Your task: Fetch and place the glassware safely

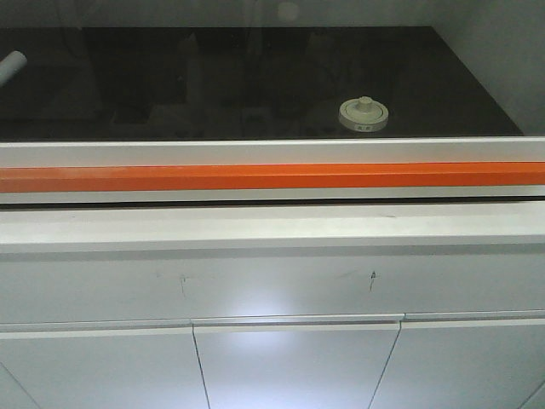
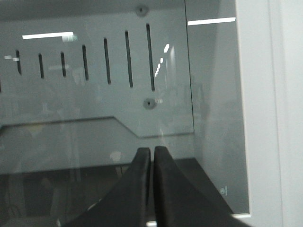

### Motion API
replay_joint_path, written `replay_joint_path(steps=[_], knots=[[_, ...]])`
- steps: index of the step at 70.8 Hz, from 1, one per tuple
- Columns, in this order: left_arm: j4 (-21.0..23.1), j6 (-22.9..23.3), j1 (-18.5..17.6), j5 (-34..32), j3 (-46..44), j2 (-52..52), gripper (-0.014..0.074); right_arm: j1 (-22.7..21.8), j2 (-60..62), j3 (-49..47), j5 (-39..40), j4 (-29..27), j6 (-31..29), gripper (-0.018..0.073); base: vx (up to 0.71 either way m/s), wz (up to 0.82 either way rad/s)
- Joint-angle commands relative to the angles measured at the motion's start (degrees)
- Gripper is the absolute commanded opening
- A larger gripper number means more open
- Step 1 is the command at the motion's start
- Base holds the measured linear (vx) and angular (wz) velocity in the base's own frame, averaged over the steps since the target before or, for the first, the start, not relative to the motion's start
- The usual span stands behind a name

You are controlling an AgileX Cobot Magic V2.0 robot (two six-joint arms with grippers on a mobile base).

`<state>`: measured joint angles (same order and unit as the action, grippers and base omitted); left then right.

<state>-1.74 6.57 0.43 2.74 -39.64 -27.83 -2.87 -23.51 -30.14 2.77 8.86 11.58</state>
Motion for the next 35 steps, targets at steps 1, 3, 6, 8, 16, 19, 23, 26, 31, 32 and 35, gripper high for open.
replay_joint_path(steps=[1, 3, 6, 8, 16, 19, 23, 26, 31, 32, 35], knots=[[0.0, 0.5, -0.2, -2.3, -5.0, -6.0, -0.0007, -0.2, -6.3, -4.3, 4.3, 0.6, -0.6, -0.0003, 0.0, 0.0], [-0.1, 0.5, -0.2, -2.7, -5.3, -7.4, -0.0007, -0.2, -8.0, -4.8, 5.0, 0.6, -0.6, -0.0003, 0.0, 0.0], [-0.1, 0.4, -0.2, -4.1, -5.6, -9.7, -0.0007, -0.2, -10.3, -4.9, 6.2, 0.6, -0.6, -0.0003, 0.0, 0.0], [-0.1, 0.1, -0.2, -5.0, -5.6, -11.0, -0.0007, -0.2, -11.5, -4.9, 7.3, 0.6, -0.4, -0.0003, 0.0, 0.0], [-0.1, 0.0, -0.2, -5.9, -5.6, -16.0, -0.0007, -0.2, -16.2, -4.9, 7.0, 0.3, 1.5, -0.0003, 0.0, 0.0], [-0.1, 0.0, -0.2, -5.3, -5.5, -17.8, -0.0007, -0.2, -17.7, -4.9, 6.0, 0.4, 1.8, -0.0003, 0.0, 0.0], [-0.1, 0.0, -0.2, -4.3, -5.5, -19.9, -0.0007, -0.2, -19.3, -4.9, 5.3, 0.4, 1.8, -0.0003, 0.0, 0.0], [-0.1, 0.0, -0.2, -3.5, -5.5, -21.7, -0.0007, -0.2, -20.5, -4.9, 5.2, 0.4, 1.8, -0.0003, 0.0, 0.0], [-0.1, 0.0, -0.2, -2.2, -5.5, -24.0, -0.0007, -0.2, -22.3, -4.7, 5.4, 0.4, 1.8, -0.0003, 0.0, 0.0], [-0.1, 0.0, -0.2, -2.0, -5.5, -24.7, -0.0007, -0.2, -22.6, -4.6, 5.7, 0.4, 1.8, -0.0003, 0.0, 0.0], [-0.1, 0.0, -0.2, -2.1, -5.4, -26.1, -0.0007, -0.2, -23.7, -4.2, 6.0, 0.4, 1.8, -0.0003, 0.0, 0.0]])
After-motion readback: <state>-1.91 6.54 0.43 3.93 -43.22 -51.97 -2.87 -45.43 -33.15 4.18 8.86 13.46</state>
